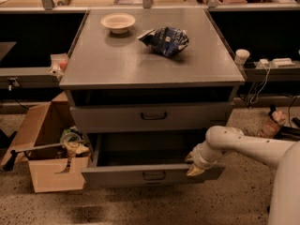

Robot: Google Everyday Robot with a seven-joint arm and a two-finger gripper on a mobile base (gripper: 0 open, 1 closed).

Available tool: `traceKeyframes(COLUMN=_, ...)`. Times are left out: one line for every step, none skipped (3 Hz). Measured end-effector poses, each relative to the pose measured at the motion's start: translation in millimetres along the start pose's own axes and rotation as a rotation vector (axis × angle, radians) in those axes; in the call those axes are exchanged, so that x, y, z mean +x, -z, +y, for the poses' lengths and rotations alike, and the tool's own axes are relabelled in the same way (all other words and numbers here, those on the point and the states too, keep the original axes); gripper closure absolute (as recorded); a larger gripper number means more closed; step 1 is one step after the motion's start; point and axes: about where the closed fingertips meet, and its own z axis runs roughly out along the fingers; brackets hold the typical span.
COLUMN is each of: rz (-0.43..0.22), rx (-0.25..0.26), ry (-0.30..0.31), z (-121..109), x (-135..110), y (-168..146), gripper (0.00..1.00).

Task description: Open middle drawer

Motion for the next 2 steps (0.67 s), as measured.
traceKeyframes(rz=0.0, rx=0.0, ry=0.0, z=0.0, x=0.0, y=0.0, gripper=0.64)
traceKeyframes(rz=0.0, rx=0.0, ry=0.0, z=0.0, x=0.0, y=0.0, gripper=0.4)
